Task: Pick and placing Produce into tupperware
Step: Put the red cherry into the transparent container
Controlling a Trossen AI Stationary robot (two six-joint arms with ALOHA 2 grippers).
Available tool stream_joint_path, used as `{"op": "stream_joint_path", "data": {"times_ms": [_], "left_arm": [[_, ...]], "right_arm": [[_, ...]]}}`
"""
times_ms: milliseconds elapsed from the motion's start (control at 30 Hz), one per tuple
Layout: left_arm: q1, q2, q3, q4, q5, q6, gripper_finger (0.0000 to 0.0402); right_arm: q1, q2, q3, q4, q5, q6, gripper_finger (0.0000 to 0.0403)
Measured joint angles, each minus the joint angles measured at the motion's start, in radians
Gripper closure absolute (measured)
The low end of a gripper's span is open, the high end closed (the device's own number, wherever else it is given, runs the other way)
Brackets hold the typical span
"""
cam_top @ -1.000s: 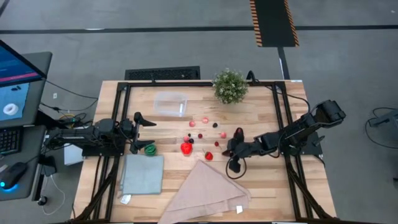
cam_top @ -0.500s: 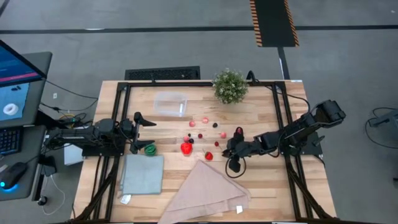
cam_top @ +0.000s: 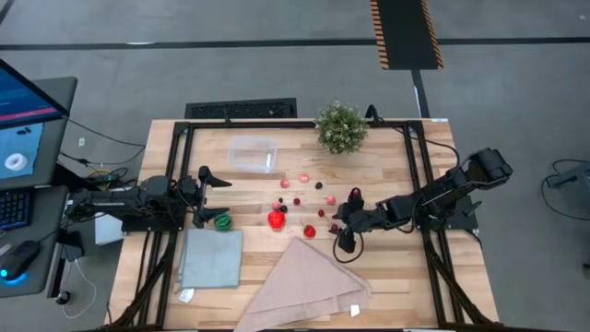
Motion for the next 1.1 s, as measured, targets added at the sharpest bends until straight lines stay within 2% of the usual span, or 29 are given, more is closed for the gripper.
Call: {"op": "stream_joint_path", "data": {"times_ms": [133, 300, 600, 933, 1100], "left_arm": [[0.0, 0.0, 0.0, 0.0, 0.0, 0.0, 0.002], [0.0, 0.0, 0.0, 0.0, 0.0, 0.0, 0.002], [0.0, 0.0, 0.0, 0.0, 0.0, 0.0, 0.002], [0.0, 0.0, 0.0, 0.0, 0.0, 0.0, 0.002], [0.0, 0.0, 0.0, 0.0, 0.0, 0.0, 0.002]], "right_arm": [[-0.001, 0.007, 0.0, 0.01, 0.012, 0.0, 0.0139], [-0.004, 0.106, 0.005, 0.115, 0.008, 0.0, 0.0139], [-0.011, 0.22, 0.074, 0.093, -0.009, -0.034, 0.0146], [-0.009, 0.168, 0.095, -0.058, -0.03, -0.034, 0.0207], [-0.009, 0.163, 0.095, -0.043, -0.027, -0.034, 0.0256]]}}
